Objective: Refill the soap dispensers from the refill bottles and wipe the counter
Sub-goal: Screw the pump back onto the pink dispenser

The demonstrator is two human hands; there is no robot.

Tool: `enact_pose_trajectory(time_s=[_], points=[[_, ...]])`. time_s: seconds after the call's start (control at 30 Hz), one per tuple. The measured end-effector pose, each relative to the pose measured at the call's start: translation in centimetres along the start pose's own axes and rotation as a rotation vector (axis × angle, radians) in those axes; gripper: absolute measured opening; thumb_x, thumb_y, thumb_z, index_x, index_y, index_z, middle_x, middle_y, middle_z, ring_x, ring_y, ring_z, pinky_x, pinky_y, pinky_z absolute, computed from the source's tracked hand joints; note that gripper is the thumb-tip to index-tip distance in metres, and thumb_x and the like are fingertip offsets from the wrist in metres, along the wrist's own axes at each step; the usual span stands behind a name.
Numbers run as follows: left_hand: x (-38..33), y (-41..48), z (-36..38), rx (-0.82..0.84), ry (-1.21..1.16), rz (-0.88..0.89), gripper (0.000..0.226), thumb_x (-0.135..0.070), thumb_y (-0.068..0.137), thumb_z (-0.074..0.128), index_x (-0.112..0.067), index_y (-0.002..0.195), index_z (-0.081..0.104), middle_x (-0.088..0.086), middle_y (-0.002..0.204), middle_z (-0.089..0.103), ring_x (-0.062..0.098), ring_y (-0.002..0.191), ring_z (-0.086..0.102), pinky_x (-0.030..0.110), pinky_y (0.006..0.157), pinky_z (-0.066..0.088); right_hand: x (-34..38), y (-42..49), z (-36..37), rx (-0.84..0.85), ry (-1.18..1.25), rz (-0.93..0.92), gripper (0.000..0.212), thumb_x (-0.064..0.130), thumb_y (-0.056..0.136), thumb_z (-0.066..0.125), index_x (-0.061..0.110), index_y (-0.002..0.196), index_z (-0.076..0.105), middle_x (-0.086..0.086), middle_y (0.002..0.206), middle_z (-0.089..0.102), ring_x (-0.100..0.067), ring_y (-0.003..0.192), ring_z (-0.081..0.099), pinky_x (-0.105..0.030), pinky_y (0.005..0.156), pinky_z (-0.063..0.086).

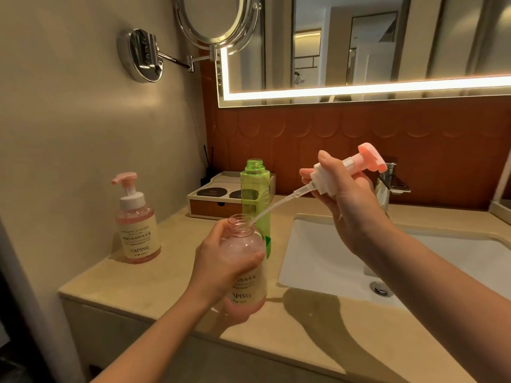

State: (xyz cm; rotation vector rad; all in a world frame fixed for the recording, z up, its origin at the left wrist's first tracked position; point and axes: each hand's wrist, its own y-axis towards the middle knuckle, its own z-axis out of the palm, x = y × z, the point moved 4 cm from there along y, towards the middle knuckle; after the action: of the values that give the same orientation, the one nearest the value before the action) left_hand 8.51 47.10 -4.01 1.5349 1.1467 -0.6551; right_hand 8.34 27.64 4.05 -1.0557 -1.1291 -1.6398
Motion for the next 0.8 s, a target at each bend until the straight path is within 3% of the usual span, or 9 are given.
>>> enact_pose_trajectory(time_s=[0.17,0.3,0.37,0.5,0.57,0.63,0.7,0.8], points=[[-1.0,-0.8,3.1,0.081,-0.012,0.054,0.059,-0.024,0.061,0.083,-0.030,0.112,0.053,-0.013,0.103,0.063,0.006,0.092,0.060,0.033,0.080,0.054,0.8,0.2,-0.4,-0.025,-0.054,-0.055,0.067,0.056,0.072,0.066,0.026,0.123,0.033,-0.005,0.125,0.054,-0.023,0.113,0.054,-0.048,0.104,0.039],[-1.1,-1.1,4.2,0.095,-0.038,0.082,0.060,-0.026,0.060,0.085,-0.032,0.110,0.053,-0.013,0.101,0.064,0.004,0.090,0.061,0.032,0.081,0.054,1.8,0.1,-0.8,-0.055,-0.101,-0.120,0.071,0.051,0.077,0.064,0.024,0.132,0.031,0.000,0.122,0.050,-0.019,0.112,0.052,-0.042,0.101,0.040],[-1.1,-1.3,4.5,0.105,-0.059,0.083,0.064,-0.032,0.057,0.083,-0.028,0.113,0.052,-0.013,0.103,0.064,0.004,0.091,0.061,0.036,0.081,0.055,2.3,0.1,-1.2,-0.061,-0.127,-0.164,0.068,0.046,0.080,0.062,0.023,0.135,0.028,0.007,0.110,0.046,-0.014,0.107,0.046,-0.034,0.091,0.039],[-0.7,-1.5,4.9,0.105,-0.157,0.054,0.070,-0.044,0.050,0.080,-0.029,0.111,0.051,-0.015,0.102,0.064,0.000,0.090,0.062,0.035,0.082,0.054,2.4,0.2,-0.9,-0.019,-0.174,-0.166,0.066,0.042,0.080,0.065,0.021,0.132,0.032,0.006,0.112,0.044,-0.008,0.093,0.047,-0.026,0.079,0.036],[-0.5,-1.5,4.9,0.072,-0.206,0.036,0.072,-0.050,0.045,0.078,-0.028,0.108,0.052,-0.012,0.101,0.065,0.004,0.090,0.063,0.034,0.081,0.054,2.0,0.1,-0.1,0.030,-0.225,-0.167,0.064,0.039,0.078,0.068,0.016,0.129,0.038,0.003,0.115,0.052,-0.008,0.094,0.052,-0.019,0.069,0.038],[-0.4,-1.5,5.2,0.042,-0.234,0.020,0.066,-0.042,0.049,0.081,-0.027,0.105,0.052,-0.009,0.101,0.065,0.011,0.092,0.063,0.035,0.079,0.053,1.4,-0.2,1.0,0.115,-0.318,-0.173,0.059,0.036,0.077,0.070,0.012,0.126,0.046,-0.002,0.113,0.057,-0.013,0.099,0.057,-0.016,0.063,0.040],[-0.2,-1.5,5.5,0.023,-0.247,0.011,0.060,-0.033,0.054,0.083,-0.027,0.104,0.051,-0.008,0.102,0.065,0.015,0.096,0.061,0.037,0.079,0.053,0.8,-0.4,2.0,0.219,-0.413,-0.191,0.052,0.034,0.077,0.070,0.010,0.119,0.052,-0.001,0.103,0.060,-0.012,0.096,0.059,-0.017,0.065,0.045],[0.3,-1.4,5.7,0.021,-0.272,-0.001,0.069,-0.046,0.046,0.080,-0.029,0.105,0.050,-0.009,0.103,0.066,0.013,0.096,0.062,0.041,0.083,0.052,-0.4,-0.7,3.3,0.357,-0.521,-0.166,0.048,0.035,0.076,0.071,0.012,0.115,0.055,0.004,0.096,0.059,-0.012,0.093,0.058,-0.020,0.072,0.050]])
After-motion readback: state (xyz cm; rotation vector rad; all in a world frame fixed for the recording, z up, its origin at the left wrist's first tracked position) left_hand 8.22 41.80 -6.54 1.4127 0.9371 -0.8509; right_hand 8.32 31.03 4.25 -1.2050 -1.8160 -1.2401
